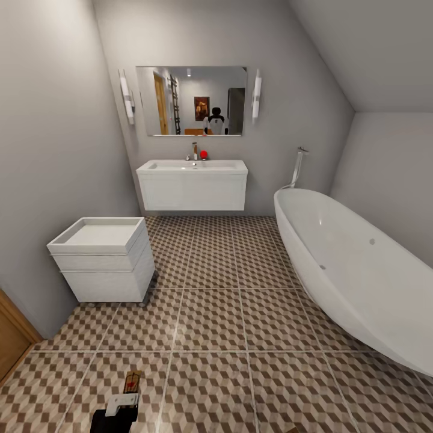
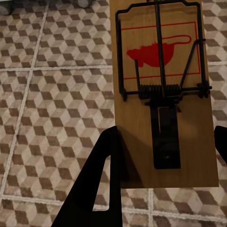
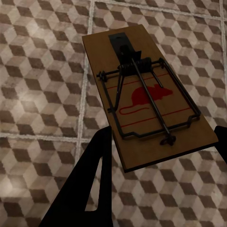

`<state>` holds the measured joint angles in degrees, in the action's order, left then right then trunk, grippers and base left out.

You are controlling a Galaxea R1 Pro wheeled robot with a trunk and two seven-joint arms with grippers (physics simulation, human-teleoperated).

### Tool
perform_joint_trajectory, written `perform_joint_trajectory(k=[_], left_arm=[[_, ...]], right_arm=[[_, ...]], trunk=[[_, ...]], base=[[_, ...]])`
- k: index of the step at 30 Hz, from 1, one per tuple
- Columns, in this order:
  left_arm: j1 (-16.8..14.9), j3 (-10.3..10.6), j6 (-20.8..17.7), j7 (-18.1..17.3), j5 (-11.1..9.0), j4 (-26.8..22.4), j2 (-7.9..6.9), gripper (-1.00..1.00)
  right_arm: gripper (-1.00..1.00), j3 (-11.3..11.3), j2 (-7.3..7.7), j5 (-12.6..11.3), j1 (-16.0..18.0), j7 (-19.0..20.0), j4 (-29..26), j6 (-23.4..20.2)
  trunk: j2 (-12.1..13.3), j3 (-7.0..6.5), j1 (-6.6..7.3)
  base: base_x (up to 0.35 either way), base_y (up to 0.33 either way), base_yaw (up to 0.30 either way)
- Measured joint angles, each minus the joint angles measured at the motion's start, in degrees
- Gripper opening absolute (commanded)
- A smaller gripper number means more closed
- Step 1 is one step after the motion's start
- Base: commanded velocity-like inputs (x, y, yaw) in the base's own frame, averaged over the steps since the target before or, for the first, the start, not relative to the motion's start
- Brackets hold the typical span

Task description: Take the four mousetraps from the cabinet in the bathroom and place them on the bathroom floor. Make sure all four end up on the same floor surface, and ensure that at least two of them are either under or directly next to the same bathroom sink.

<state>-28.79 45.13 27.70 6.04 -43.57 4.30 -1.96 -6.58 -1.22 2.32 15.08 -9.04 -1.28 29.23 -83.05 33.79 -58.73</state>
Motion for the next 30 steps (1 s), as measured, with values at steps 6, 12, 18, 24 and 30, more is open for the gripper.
perform_joint_trajectory(k=[6, 12, 18, 24, 30], left_arm=[[0.00, 0.00, 0.00, 0.00, -0.01, 0.00, 0.00, -1.00], [0.00, 0.00, 0.00, 0.00, -0.01, -0.01, 0.00, -1.00], [0.00, 0.00, 0.00, 0.00, -0.01, -0.02, 0.00, -1.00], [0.00, 0.00, 0.00, -0.01, -0.01, -0.01, 0.01, -1.00], [0.00, 0.00, 0.00, 0.00, -0.01, 0.00, 0.00, -1.00]], right_arm=[[-1.00, 0.00, 0.00, 0.00, 0.00, 0.00, 0.00, 0.00], [-1.00, 0.00, 0.00, 0.00, 0.00, -0.01, 0.00, 0.00], [-1.00, 0.00, 0.00, 0.00, 0.00, -0.01, 0.00, 0.00], [-1.00, 0.00, 0.00, 0.00, 0.00, 0.00, 0.00, 0.00], [-1.00, 0.00, 0.00, 0.00, 0.00, -0.01, 0.00, 0.00]], trunk=[[0.00, 0.00, 0.00], [0.00, 0.00, 0.00], [0.00, 0.00, 0.00], [0.00, 0.00, 0.00], [0.00, 0.00, 0.00]], base=[[0.000, 0.000, 0.000], [0.000, 0.000, 0.000], [0.000, 0.000, 0.000], [0.000, 0.000, 0.000], [0.000, 0.000, 0.000]])
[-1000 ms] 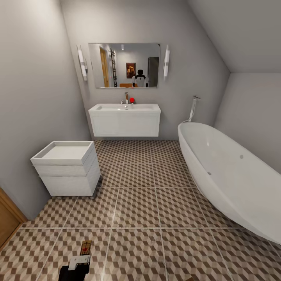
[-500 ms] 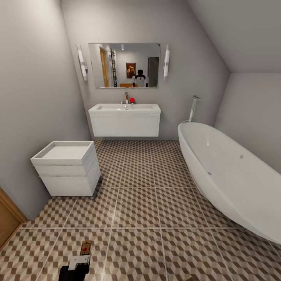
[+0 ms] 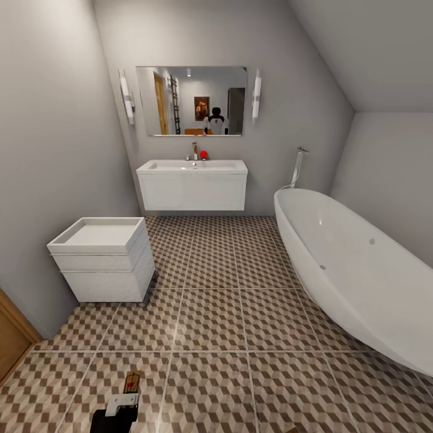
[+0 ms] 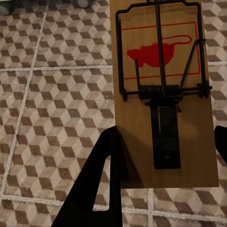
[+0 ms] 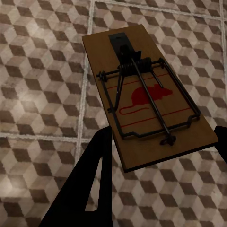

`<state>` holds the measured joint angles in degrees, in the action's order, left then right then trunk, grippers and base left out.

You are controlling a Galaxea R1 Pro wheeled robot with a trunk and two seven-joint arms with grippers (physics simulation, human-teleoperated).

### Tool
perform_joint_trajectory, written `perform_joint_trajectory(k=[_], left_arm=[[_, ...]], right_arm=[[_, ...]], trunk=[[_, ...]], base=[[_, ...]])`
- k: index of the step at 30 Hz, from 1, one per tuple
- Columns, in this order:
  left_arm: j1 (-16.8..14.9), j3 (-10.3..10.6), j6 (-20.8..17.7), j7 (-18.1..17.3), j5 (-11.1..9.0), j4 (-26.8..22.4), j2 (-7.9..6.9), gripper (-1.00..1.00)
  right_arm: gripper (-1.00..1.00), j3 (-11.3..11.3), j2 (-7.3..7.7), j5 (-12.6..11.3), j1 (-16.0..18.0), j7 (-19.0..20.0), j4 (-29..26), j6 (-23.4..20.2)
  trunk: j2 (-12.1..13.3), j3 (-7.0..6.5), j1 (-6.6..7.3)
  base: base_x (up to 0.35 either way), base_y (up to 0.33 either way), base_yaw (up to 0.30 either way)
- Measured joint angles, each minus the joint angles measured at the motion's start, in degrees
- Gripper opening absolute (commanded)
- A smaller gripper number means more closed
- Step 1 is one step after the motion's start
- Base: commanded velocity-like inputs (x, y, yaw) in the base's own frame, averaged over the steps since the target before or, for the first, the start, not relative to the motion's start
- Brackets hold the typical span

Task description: Take the four mousetraps from the cabinet in the bathroom and place them on the bathroom floor. Make sure all four end up on the same floor surface, and ensure that at least two of them are either under or directly next to the same bathroom sink.

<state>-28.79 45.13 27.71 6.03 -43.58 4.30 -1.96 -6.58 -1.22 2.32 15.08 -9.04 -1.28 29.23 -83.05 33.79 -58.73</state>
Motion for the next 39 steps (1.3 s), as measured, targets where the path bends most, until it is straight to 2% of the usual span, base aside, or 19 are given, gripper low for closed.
perform_joint_trajectory(k=[39], left_arm=[[0.00, 0.00, 0.00, 0.00, 0.02, 0.00, 0.00, -1.00]], right_arm=[[-1.00, 0.01, -0.21, -0.05, 0.00, 0.08, -0.06, 0.01]], trunk=[[0.00, 0.00, 0.00]], base=[[0.000, 0.000, 0.000]])
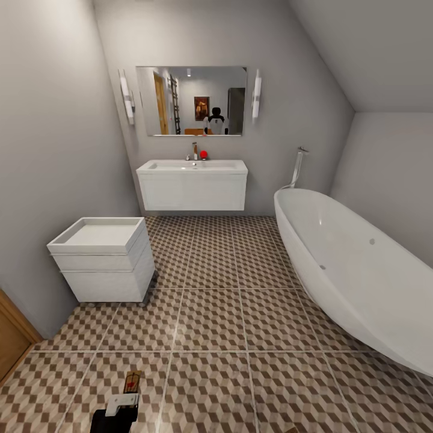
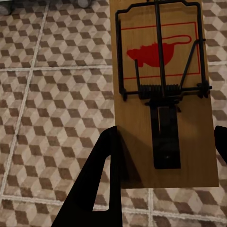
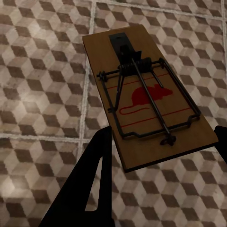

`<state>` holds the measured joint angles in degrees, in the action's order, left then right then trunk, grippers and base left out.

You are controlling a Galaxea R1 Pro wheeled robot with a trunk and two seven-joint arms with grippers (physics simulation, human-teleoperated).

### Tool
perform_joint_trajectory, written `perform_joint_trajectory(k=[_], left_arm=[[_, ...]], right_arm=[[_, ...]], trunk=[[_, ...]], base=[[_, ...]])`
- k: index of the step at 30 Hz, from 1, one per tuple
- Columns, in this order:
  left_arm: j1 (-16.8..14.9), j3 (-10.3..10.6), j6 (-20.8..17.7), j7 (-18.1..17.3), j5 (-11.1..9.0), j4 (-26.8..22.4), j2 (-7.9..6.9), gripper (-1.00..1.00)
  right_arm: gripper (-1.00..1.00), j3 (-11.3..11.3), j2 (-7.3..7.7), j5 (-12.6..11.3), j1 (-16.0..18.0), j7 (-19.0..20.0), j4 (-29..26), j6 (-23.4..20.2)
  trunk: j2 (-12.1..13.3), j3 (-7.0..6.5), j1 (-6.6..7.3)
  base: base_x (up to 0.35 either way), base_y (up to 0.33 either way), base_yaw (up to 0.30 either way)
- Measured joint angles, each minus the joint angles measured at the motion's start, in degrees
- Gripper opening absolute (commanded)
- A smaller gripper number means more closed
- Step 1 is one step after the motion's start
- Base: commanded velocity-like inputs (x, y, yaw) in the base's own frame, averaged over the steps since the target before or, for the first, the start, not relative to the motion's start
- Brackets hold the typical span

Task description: Take the four mousetraps from the cabinet in the bathroom and place them on the bathroom floor. Make sure all four end up on the same floor surface, and ensure that at least two of them are either under or directly next to the same bathroom sink.

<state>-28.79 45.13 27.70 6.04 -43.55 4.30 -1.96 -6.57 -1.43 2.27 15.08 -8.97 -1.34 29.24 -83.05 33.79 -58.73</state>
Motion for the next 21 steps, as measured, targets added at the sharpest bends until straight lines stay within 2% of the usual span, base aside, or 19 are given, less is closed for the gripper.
perform_joint_trajectory(k=[10, 16, 21], left_arm=[[0.00, 0.02, 0.16, 0.06, -0.01, -0.08, 0.01, -1.00], [0.00, 0.09, 0.10, -0.13, 0.06, -0.11, 1.10, -1.00], [0.00, 0.13, 0.12, -0.05, 0.10, -0.09, 0.50, -1.00]], right_arm=[[-1.00, 0.00, -0.07, -0.02, 0.00, 0.02, 0.04, 0.04], [-1.00, -0.10, -1.15, 0.05, 0.00, 0.07, -0.02, 0.15], [-1.00, -0.16, -2.22, 0.21, 0.00, 0.10, -0.59, 0.63]], trunk=[[0.00, 0.00, 0.00], [0.00, 0.00, 0.00], [0.00, 0.00, 0.00]], base=[[0.000, 0.000, 0.000], [0.000, 0.000, 0.000], [0.000, 0.000, 0.000]])
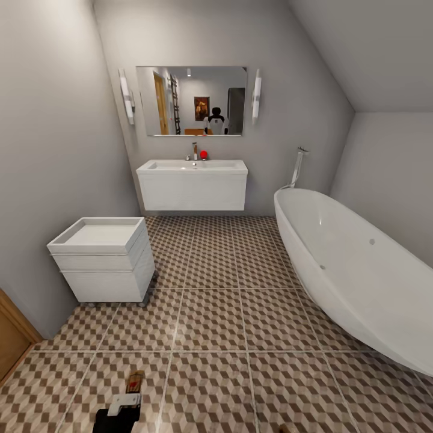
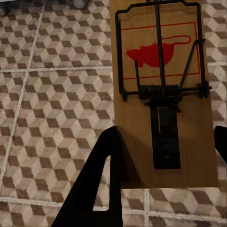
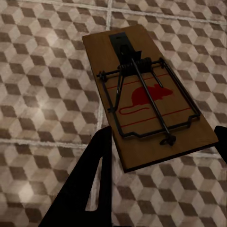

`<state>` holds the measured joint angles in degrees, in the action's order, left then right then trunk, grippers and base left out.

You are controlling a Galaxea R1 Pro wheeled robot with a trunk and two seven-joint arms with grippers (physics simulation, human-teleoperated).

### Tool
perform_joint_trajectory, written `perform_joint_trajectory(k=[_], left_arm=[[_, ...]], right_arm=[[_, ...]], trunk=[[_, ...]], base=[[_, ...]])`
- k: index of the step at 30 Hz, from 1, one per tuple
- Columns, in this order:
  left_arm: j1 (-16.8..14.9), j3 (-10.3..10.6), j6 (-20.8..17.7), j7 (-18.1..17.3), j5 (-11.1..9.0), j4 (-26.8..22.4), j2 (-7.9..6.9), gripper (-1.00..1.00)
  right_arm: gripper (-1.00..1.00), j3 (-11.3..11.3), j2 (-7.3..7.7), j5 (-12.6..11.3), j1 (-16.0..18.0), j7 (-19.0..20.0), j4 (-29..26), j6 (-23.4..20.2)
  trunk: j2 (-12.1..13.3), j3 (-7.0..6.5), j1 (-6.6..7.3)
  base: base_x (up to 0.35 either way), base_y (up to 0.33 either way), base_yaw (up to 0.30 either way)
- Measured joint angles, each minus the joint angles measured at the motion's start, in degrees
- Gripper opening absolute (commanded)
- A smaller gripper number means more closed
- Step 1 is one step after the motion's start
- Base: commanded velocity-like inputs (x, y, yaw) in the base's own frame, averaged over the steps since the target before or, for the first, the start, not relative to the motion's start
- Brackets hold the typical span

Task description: Take the four mousetraps from the cabinet in the bathroom and place them on the bathroom floor. Make sure all four end up on the same floor surface, and ensure that at least two of them are either under or directly next to the same bathroom sink.

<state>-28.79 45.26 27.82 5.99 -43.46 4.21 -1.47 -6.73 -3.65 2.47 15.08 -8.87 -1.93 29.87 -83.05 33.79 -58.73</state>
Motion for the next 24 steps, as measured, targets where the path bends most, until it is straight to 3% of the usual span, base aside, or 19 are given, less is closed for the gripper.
perform_joint_trajectory(k=[3, 5, 12, 20, 24], left_arm=[[0.00, 0.14, -0.09, -0.01, 0.14, 0.03, 0.30, -1.00], [0.00, 0.19, -0.08, -0.05, 0.22, -0.04, 1.31, -1.00], [0.02, 0.10, -0.09, -0.70, 0.27, -0.18, 2.94, -1.00], [0.03, 0.03, 0.03, -1.12, 0.22, -0.51, 4.88, -1.00], [0.02, -0.05, -0.08, -0.91, 0.04, -0.37, 4.95, -1.00]], right_arm=[[-1.00, -0.02, -0.42, 0.03, 0.00, 0.00, -2.49, 0.04], [-1.00, -0.08, -0.67, 0.08, 0.01, -0.05, -5.87, -0.22], [-1.00, 0.00, -0.52, 0.17, 0.00, -0.35, -16.36, -2.45], [-1.00, -0.06, 0.86, 0.27, 0.01, -0.01, -32.77, -18.30], [-1.00, -0.09, 1.08, 0.26, 0.00, 0.15, -36.12, -20.67]], trunk=[[0.00, 0.00, 0.00], [0.00, 0.00, 0.00], [0.00, 0.00, 0.00], [0.00, 0.00, 0.00], [0.00, 0.00, 0.00]], base=[[0.000, 0.000, 0.000], [0.000, 0.000, 0.000], [0.000, 0.000, 0.000], [0.000, 0.000, 0.000], [0.000, 0.000, 0.000]])
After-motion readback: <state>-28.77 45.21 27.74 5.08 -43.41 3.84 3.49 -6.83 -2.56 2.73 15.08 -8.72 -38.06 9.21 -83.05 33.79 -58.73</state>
